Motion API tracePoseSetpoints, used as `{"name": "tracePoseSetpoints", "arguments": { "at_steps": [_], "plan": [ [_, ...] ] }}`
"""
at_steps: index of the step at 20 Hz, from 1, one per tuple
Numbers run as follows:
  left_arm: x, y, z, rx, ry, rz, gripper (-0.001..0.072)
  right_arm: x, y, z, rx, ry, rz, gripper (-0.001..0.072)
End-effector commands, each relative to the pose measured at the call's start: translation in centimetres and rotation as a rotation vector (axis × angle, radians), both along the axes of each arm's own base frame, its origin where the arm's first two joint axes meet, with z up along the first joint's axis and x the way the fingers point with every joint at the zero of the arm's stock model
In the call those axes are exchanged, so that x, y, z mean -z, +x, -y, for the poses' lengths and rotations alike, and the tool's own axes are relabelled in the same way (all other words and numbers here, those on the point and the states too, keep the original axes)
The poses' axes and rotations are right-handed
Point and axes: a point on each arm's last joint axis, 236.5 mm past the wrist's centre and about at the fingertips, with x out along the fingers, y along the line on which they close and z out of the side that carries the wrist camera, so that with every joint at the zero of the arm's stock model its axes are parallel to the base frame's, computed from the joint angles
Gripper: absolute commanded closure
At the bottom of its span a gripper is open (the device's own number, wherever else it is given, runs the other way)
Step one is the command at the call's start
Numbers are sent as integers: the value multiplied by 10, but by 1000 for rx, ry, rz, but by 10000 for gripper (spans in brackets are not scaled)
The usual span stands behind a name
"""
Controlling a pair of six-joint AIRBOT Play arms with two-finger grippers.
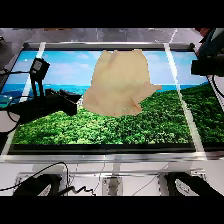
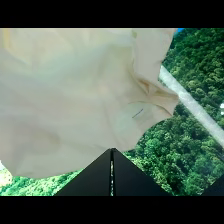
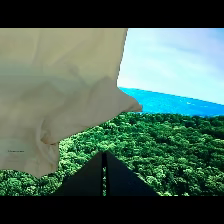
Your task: Fold the clothes and pants, and hang the long-sleeved shirts on hangers.
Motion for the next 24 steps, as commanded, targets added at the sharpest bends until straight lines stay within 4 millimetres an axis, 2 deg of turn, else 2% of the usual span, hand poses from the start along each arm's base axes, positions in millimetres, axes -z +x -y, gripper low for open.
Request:
{"name": "tracePoseSetpoints", "arguments": {
  "at_steps": [1, 13, 14, 16, 18, 20, 21, 22, 24],
  "plan": [
    [-1, 0, 0, -1, 0, 2, 689, 0, 0, 0, -1, 0, 1, 697],
    [-1, 0, 0, -1, -1, 2, 689, -1, 0, -1, -3, 2, 2, 697],
    [-1, 0, 0, -1, -1, 2, 690, -4, 3, -1, -1, 4, 23, 697],
    [-1, 0, 1, 0, -8, 0, 689, -24, 18, -1, 5, 10, 127, 696],
    [1, -1, 0, 2, -3, -6, 690, -21, 16, -1, 35, 54, 107, 696],
    [3, 1, -4, -6, 26, 4, 689, -3, 14, 2, 54, 50, 48, 696],
    [3, 1, -4, -6, 27, 4, 689, 17, 12, 7, 60, 24, -3, 697],
    [3, 1, -4, -5, 27, 4, 690, 42, 9, 10, 50, -5, -68, 698],
    [3, 1, -4, -5, 27, 5, 690, 115, -6, 6, 0, -35, -254, 698]
  ]
}}
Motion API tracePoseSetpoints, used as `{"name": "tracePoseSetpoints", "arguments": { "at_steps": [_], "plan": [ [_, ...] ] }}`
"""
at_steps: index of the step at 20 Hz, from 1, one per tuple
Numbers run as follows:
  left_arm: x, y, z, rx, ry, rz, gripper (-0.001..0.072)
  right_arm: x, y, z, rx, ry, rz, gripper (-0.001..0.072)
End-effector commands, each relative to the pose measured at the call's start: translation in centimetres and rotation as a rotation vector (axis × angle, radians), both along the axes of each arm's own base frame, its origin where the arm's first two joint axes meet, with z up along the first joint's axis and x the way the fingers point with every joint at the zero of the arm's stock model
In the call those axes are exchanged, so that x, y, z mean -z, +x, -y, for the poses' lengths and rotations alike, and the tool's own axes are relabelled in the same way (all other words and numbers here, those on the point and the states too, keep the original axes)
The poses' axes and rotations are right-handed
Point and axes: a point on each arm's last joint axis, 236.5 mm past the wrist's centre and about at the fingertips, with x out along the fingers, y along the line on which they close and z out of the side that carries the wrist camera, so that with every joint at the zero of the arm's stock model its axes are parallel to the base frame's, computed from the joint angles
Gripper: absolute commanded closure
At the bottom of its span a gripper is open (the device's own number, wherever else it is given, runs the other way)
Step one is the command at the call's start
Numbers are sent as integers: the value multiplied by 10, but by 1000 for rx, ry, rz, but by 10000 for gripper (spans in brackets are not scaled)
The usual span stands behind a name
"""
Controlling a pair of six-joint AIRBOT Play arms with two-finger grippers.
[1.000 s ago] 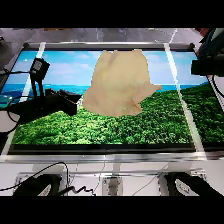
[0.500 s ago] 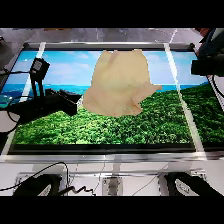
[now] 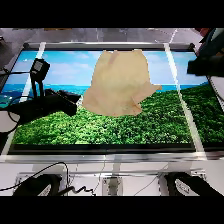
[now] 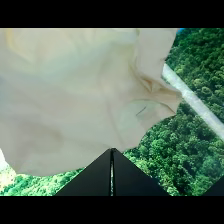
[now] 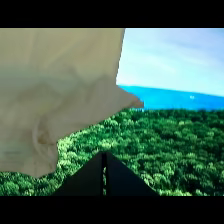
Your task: Fold the clothes and pants, and hang the long-sleeved shirts on hangers.
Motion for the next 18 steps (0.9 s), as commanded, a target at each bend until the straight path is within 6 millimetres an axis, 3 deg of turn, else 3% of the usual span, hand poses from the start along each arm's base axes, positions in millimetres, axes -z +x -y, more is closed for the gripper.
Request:
{"name": "tracePoseSetpoints", "arguments": {
  "at_steps": [1, 2, 4, 6, 7, 13, 18],
  "plan": [
    [0, 1, -2, -3, 8, 4, 679, 111, -27, -7, -52, -4, -285, 698],
    [0, 1, -2, -5, 7, 7, 570, 153, -41, -17, -65, 46, -389, 698],
    [0, 1, -2, -6, 6, 7, -13, 223, -63, -52, -66, 221, -515, 663],
    [-2, 3, -2, -11, 3, 16, 16, 263, -69, -89, 3, 457, -538, 198],
    [-4, 5, -2, -15, -1, 23, 16, 276, -66, -102, 64, 574, -540, 113],
    [-11, 27, -5, -66, -29, 79, 17, 325, -28, -122, 287, 832, -597, 119],
    [14, 53, -3, -98, -22, 48, 17, 343, 6, -130, 372, 938, -614, 184]
  ]
}}
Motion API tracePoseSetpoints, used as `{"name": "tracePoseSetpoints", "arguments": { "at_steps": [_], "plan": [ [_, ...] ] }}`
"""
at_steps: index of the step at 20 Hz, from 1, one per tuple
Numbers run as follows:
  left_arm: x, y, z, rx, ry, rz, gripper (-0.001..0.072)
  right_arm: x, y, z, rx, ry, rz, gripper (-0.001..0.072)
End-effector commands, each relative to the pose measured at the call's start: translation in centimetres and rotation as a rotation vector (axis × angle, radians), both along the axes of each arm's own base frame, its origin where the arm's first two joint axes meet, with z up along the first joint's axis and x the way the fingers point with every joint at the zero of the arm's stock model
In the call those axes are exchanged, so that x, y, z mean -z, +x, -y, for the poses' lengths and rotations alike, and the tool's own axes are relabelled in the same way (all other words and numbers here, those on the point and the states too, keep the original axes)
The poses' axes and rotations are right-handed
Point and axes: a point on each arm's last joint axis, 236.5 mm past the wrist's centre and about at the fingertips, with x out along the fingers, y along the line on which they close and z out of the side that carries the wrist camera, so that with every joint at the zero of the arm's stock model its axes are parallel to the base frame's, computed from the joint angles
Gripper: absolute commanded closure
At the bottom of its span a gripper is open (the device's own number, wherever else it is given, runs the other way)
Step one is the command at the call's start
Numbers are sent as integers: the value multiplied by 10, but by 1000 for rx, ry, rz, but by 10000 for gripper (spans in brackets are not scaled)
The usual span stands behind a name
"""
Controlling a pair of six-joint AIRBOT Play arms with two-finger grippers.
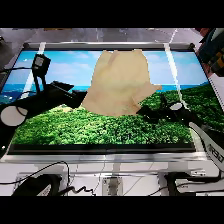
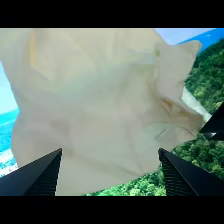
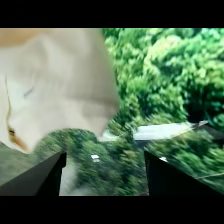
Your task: Fold the clothes and pants, and hang the long-sleeved shirts on hangers.
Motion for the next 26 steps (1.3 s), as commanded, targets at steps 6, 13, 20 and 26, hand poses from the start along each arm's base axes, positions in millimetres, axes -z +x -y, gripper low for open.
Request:
{"name": "tracePoseSetpoints", "arguments": {
  "at_steps": [6, 13, 20, 26],
  "plan": [
    [20, 43, -3, -77, -13, 20, 17, -2, 63, -11, 137, -8, 115, 532],
    [-6, 56, -12, -150, -82, 102, 18, -52, 28, -19, -364, -133, 194, 698],
    [-12, 56, -44, -254, -172, 39, 20, -109, -141, 69, -671, -419, 19, 699],
    [86, 36, -23, -189, -115, -342, 20, -136, -240, 166, -397, -797, -1, 698]
  ]
}}
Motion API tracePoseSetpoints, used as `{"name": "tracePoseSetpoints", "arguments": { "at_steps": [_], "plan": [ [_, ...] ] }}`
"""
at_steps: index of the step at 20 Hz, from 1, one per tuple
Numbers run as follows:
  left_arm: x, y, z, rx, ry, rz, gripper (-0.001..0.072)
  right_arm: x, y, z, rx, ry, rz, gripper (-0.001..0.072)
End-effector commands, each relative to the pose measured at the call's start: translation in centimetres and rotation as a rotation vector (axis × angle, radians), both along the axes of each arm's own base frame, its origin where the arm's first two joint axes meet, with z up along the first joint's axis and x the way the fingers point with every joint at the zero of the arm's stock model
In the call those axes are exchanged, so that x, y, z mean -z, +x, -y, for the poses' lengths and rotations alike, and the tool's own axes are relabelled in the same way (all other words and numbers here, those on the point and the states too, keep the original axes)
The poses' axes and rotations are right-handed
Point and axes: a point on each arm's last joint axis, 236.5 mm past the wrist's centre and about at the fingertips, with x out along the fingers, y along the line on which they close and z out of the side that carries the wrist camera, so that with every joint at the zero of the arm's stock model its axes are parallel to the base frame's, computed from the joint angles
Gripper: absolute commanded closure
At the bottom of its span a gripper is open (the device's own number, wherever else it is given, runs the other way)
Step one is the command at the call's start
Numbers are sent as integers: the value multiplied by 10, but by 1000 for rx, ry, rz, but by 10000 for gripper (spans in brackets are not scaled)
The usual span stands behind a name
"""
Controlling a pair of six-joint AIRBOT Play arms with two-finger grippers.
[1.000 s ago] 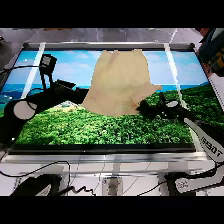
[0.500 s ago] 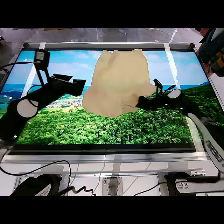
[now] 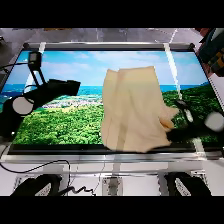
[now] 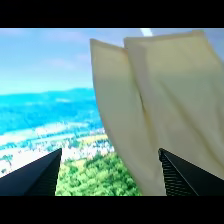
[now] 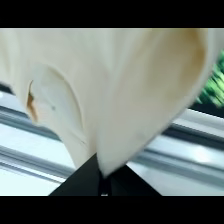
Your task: Fold the clothes and pants, and hang the long-sleeved shirts on hangers.
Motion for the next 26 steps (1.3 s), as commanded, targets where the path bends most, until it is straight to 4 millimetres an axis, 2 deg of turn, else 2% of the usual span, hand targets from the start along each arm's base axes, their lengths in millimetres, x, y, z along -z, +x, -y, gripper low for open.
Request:
{"name": "tracePoseSetpoints", "arguments": {
  "at_steps": [1, 5, 9, 11, 15, 17, 22, 24, 26],
  "plan": [
    [62, -15, 23, 52, -36, -249, 19, -18, -49, 67, 196, -249, 121, 698],
    [134, -4, 68, 48, -160, -441, 19, -42, -63, 86, 281, -322, 267, 698],
    [186, 22, 102, 31, -236, -505, 20, -43, -65, 95, 295, -358, 268, 699],
    [202, 37, 120, 46, -245, -527, 20, -42, -63, 95, 293, -358, 263, 699],
    [221, 64, 159, 97, -236, -521, 24, -43, -59, 96, 292, -357, 274, 699],
    [230, 71, 173, 114, -232, -520, 184, -43, -59, 95, 292, -352, 273, 698],
    [256, 70, 176, 111, -218, -558, 188, -43, -57, 90, 289, -332, 280, 698],
    [257, 70, 176, 112, -218, -558, 385, -44, -55, 90, 288, -332, 289, 698],
    [260, 65, 182, 125, -212, -567, 391, -44, -53, 90, 288, -330, 298, 698]
  ]
}}
